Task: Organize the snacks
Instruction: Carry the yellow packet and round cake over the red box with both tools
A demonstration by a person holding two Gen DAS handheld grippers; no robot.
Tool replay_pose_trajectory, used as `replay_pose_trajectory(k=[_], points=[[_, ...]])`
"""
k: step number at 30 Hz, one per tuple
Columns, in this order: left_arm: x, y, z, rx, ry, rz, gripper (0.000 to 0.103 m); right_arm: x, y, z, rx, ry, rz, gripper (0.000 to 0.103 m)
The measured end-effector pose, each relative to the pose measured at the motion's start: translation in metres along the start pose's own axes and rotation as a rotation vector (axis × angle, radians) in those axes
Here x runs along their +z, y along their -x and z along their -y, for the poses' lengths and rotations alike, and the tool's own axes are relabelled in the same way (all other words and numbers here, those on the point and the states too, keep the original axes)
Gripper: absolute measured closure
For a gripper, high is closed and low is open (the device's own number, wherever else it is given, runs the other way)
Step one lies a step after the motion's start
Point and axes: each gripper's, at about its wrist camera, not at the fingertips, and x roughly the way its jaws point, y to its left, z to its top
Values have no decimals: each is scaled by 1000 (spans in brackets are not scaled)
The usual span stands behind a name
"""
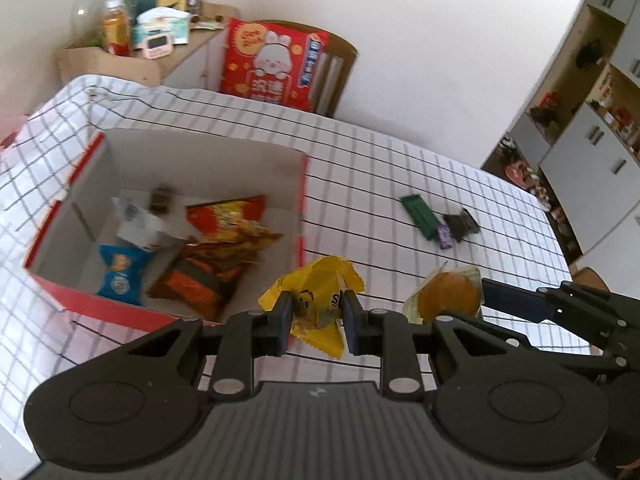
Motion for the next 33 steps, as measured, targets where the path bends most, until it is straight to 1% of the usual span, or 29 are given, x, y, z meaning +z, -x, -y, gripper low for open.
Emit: replay_pose_trajectory(k=[8, 15, 21, 26, 29, 33], points=[[11, 8, -44, 49, 36, 24, 78, 23, -30, -41, 22, 57, -8, 61], [23, 1, -87, 123, 64, 23, 78, 34, -66, -66, 6, 98, -38, 61], [34, -18, -120, 193, 85, 0, 78, 41, -102, -81, 0, 121, -70, 61], [43, -42, -144, 243, 100, -38, 78, 43, -134, -89, -17, 129, -104, 61], [46, -53, -151, 272, 90, -53, 78, 43, -150, -93, -23, 134, -126, 61], [49, -69, -159, 289, 89, -79, 78, 40, -170, -98, -30, 144, -155, 61]])
